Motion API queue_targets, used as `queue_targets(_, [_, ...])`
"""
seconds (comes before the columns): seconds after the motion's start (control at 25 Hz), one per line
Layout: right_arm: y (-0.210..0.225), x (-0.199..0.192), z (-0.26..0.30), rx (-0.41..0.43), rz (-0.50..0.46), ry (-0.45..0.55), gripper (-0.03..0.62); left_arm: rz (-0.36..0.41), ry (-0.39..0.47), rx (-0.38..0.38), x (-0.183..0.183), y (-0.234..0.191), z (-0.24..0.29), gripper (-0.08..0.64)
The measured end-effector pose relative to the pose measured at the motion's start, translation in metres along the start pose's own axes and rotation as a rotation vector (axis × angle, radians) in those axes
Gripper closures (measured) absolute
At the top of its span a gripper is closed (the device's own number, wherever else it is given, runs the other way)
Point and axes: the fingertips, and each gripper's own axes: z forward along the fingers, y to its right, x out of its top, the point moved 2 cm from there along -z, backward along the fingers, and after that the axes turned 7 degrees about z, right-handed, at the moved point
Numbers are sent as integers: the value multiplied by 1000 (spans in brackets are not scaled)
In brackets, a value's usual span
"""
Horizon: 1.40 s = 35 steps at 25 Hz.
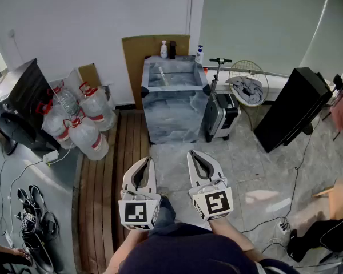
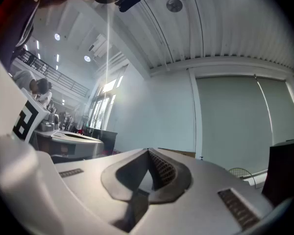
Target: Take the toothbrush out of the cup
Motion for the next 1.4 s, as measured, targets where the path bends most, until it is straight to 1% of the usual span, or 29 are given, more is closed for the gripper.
queue_targets(0.16, [4,-9,29,27,23,3,565,-10,-12,8,-11,-18,24,537])
queue_targets(0.32, [17,-18,70,19,11,10,565,-6,-3,-1,-20,-38,65,538])
queue_targets(0.48, [36,-22,132,16,-8,13,563,-2,13,0,-27,-72,116,537])
queue_targets(0.68, [57,-21,211,12,-19,10,563,-1,13,-14,-33,-123,183,537])
queue_targets(0.92, [80,-25,283,-23,-11,14,563,-10,22,-67,-42,-165,253,537])
queue_targets(1.08, [97,-39,309,-61,-12,-9,563,-37,13,-103,-57,-179,290,537])
queue_targets(1.24, [120,-48,323,-108,-9,-37,561,-55,0,-146,-69,-180,310,537])
queue_targets(1.4, [133,-54,343,-108,1,-21,562,-60,6,-177,-75,-179,332,537])
